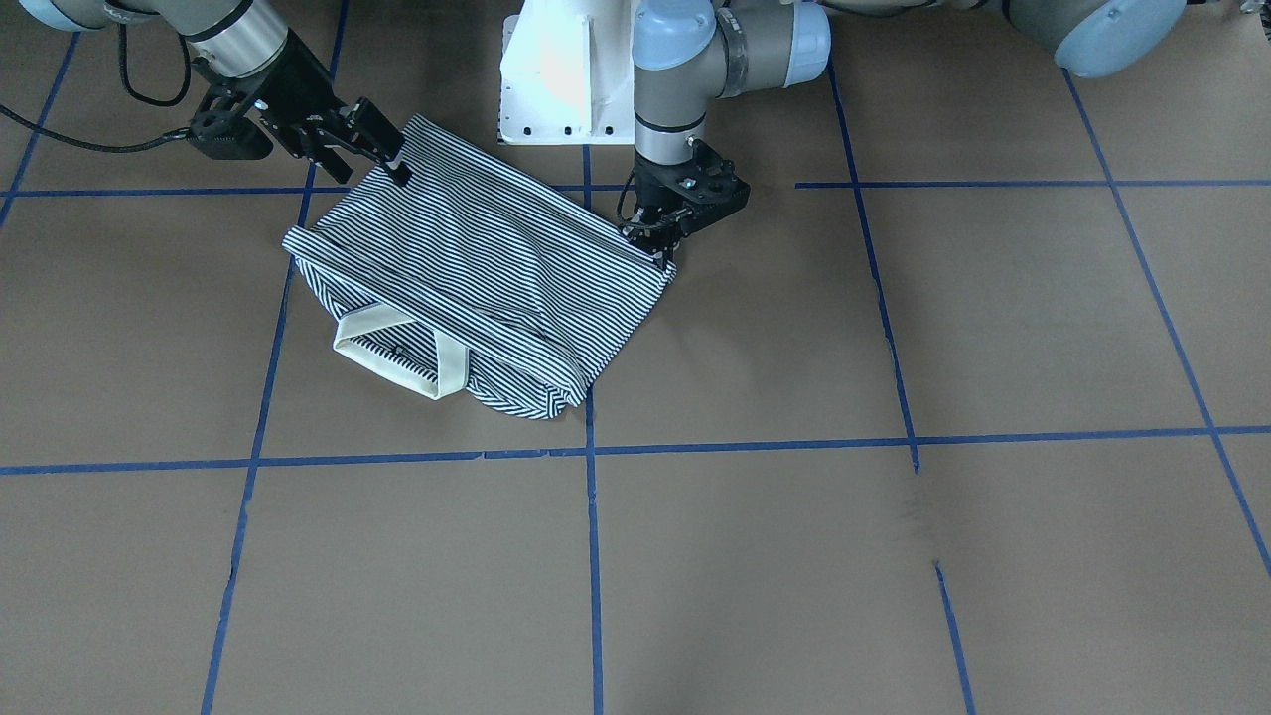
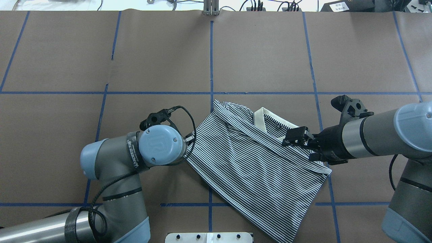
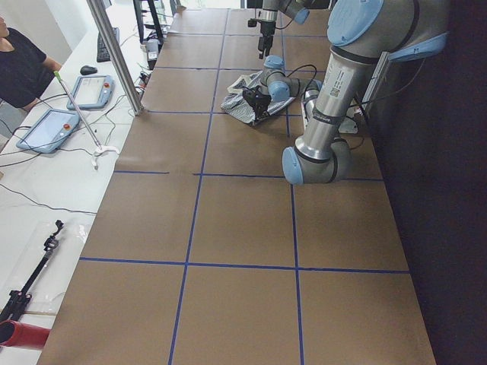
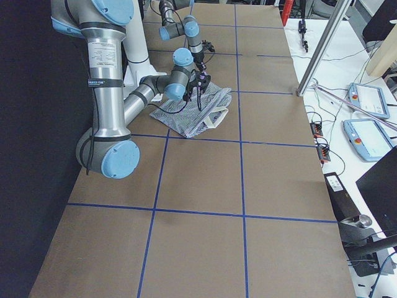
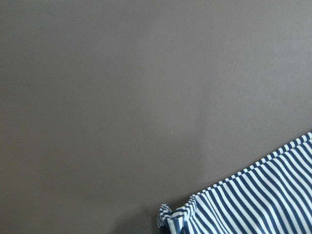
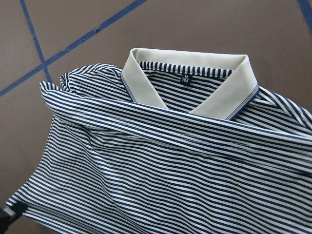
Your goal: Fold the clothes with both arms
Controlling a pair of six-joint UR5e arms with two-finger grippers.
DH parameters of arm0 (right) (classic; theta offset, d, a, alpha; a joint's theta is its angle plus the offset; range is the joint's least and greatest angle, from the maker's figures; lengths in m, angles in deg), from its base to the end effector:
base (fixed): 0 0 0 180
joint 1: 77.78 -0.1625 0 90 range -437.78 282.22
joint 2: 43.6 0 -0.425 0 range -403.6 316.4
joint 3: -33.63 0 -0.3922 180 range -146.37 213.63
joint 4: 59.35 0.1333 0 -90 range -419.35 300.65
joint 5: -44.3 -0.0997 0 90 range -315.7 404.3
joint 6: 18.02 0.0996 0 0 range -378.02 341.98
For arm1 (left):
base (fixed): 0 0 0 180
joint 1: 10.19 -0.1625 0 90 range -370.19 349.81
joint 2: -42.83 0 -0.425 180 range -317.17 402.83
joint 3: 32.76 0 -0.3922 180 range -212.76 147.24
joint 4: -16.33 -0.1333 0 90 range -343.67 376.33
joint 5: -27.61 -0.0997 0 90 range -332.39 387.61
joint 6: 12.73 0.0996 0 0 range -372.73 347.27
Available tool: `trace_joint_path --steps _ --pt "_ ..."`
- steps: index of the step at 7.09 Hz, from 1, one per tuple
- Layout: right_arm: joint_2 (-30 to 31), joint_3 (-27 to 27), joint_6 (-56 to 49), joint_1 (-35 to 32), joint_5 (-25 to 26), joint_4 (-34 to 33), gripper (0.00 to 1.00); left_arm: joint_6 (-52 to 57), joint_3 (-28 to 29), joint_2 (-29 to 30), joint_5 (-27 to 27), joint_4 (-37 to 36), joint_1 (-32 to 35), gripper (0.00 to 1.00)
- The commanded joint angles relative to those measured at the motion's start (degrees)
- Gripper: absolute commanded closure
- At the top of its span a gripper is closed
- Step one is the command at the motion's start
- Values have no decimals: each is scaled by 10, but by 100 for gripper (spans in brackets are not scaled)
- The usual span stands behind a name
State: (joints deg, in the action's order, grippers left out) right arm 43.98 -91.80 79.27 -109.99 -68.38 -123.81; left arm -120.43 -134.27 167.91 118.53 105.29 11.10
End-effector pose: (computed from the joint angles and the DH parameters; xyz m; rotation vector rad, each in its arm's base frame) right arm -0.3339 -0.3225 0.2985 -0.1112 -1.1479 0.3932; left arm 0.5622 -0.3604 0.2240 0.0099 0.8096 -0.6374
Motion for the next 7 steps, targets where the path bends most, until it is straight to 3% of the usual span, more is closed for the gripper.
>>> trace_joint_path --steps 1,3,5,7 --pt "0 -2 0 -8 0 0 0 64 34 0 0 25 65 100" --pt "-1 0 0 -11 5 2 0 132 157 27 -1 154 133 100" --pt "-4 3 0 -10 10 2 0 194 269 97 -2 212 176 100" --pt "-7 2 0 -10 13 3 0 202 396 142 -63 373 186 100"
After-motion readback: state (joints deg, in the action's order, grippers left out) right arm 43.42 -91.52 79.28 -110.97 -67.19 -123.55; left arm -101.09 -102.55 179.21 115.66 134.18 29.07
